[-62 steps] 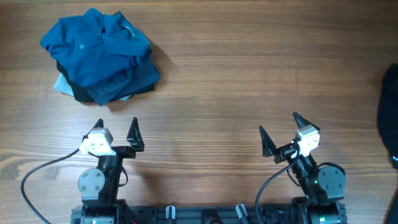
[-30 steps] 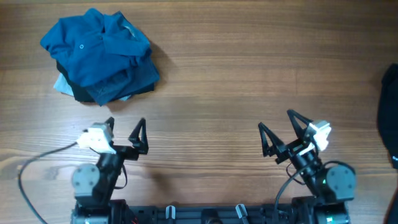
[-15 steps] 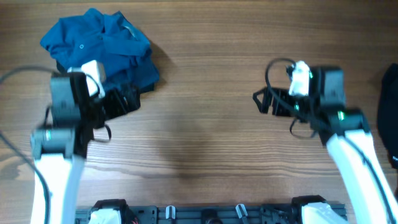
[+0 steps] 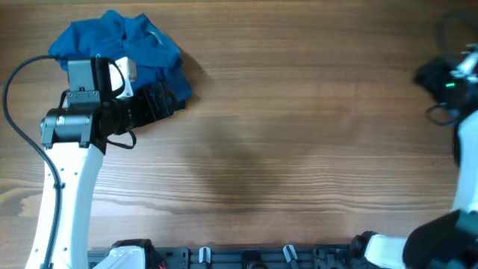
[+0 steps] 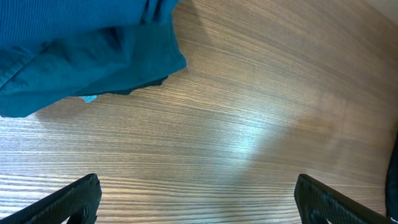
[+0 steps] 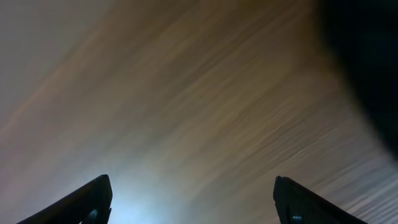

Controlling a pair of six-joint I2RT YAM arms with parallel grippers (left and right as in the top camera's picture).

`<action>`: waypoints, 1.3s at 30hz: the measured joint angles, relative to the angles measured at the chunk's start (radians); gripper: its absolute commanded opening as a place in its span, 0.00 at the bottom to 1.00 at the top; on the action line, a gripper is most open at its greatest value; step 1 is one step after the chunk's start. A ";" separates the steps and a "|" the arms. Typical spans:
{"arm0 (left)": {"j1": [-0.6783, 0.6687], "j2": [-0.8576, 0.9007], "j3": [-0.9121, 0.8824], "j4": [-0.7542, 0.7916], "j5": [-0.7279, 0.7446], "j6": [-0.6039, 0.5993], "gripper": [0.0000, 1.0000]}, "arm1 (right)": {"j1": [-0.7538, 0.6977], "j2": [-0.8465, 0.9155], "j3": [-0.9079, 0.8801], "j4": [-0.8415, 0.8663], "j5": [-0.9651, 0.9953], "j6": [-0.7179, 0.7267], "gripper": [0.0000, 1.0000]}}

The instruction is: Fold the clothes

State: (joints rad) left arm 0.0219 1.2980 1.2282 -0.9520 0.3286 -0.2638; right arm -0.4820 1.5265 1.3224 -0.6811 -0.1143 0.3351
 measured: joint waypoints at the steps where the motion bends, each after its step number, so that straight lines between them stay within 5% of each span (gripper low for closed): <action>1: 0.000 0.000 0.000 -0.003 0.002 0.000 1.00 | -0.041 0.026 0.013 0.030 0.007 0.006 0.83; 7: 0.000 0.000 0.000 -0.006 0.003 0.000 1.00 | -0.202 0.238 0.027 0.206 0.033 0.031 0.84; 19: 0.000 0.000 0.000 -0.010 0.016 0.000 1.00 | -0.234 0.499 0.027 0.497 0.096 -0.053 0.88; 22: 0.000 0.000 0.000 -0.010 0.033 0.000 1.00 | -0.234 0.525 0.027 0.515 0.137 -0.071 0.68; 23: 0.000 0.000 0.000 -0.010 0.037 0.000 1.00 | -0.234 0.533 0.027 0.515 0.156 -0.073 0.56; 25: 0.000 0.000 0.000 -0.010 0.040 0.000 1.00 | -0.234 0.547 0.027 0.515 0.195 -0.081 0.15; 26: 0.000 0.000 0.000 -0.010 0.040 0.000 1.00 | -0.234 0.550 0.027 0.514 0.204 -0.084 0.05; 34: 0.000 0.000 0.000 -0.010 0.041 0.000 1.00 | -0.204 0.531 0.031 0.479 0.034 -0.064 0.05; 39: 0.000 0.000 0.000 -0.011 0.044 0.000 1.00 | -0.014 0.400 0.036 0.390 -0.165 -0.052 0.04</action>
State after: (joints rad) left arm 0.0219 1.2980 1.2282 -0.9627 0.3729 -0.2638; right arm -0.4965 1.9266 1.3582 -0.2909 -0.2794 0.2832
